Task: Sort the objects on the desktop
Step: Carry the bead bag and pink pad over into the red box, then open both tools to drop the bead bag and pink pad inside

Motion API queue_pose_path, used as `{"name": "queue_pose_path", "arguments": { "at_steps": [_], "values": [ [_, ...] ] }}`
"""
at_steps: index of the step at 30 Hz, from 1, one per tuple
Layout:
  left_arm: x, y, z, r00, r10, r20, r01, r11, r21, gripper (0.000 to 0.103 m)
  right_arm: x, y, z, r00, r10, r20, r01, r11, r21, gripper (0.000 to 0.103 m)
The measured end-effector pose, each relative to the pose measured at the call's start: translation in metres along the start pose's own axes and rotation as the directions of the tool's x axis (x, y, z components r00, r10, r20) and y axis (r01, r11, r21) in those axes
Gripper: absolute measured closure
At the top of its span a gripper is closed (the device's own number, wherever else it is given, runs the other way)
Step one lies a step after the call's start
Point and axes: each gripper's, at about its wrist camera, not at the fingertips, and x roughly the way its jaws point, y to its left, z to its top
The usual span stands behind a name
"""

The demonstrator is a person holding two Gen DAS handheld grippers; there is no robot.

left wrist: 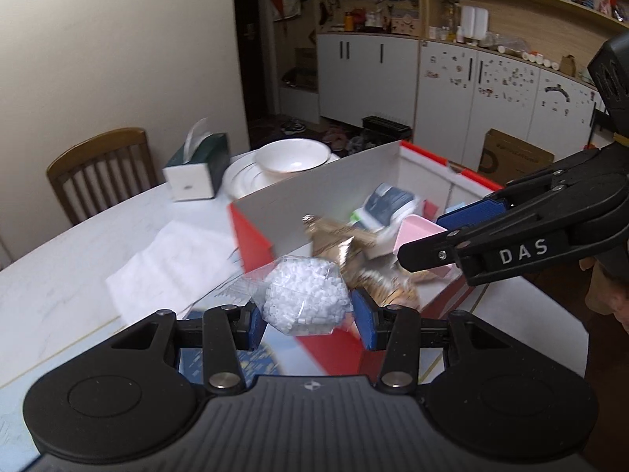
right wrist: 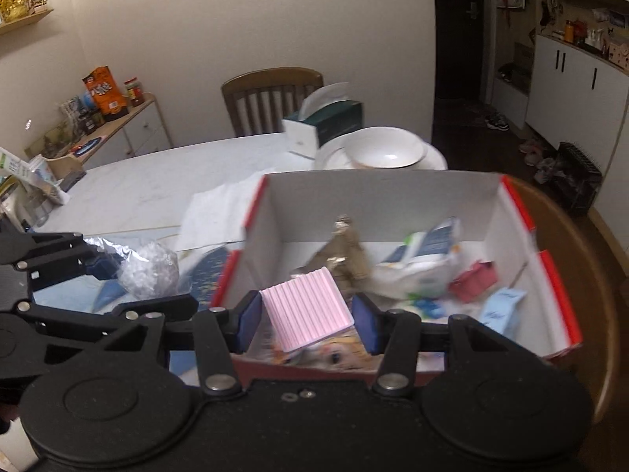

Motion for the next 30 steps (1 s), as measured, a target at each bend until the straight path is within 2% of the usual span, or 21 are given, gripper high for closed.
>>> {"name": "queue_pose_path", "arguments": {
  "at_steps": [5,12,22,26,30],
  "values": [
    [0.024,-0.014,0.022,0.999,-0.041,-0.025,0.041,0.999,0.013,0.059,0.003,-0.028,0.003,1.0,-0.03,-0.005,0.03,0.999,-0.016,0.053],
    [0.065,-0.021,0.039,0.991,-0.069,-0.112,0.07,0.998,0.003,0.059,0.018,-0.056,0.0,0.998,-0.043,-0.05,0.041,0.998,-0.036,0.053],
    [0.121,-0.021,0.037,0.958,-0.105,-0.266,0.106,0.994,-0.013,0.059,0.047,-0.071,-0.006,0.99,-0.025,-0.136,0.015,0.997,-0.073,0.053],
    [0.129,-0.031,0.037,0.955,-0.073,-0.289,0.096,0.993,0.068,0.058,0.054,-0.073,-0.008,0.986,-0.009,-0.164,-0.004,0.997,-0.077,0.053],
    [0.133,-0.036,0.039,0.951,-0.081,-0.298,0.109,0.991,0.081,0.058,0.059,-0.076,-0.01,0.984,-0.01,-0.176,-0.003,0.997,-0.074,0.053]
  ]
}}
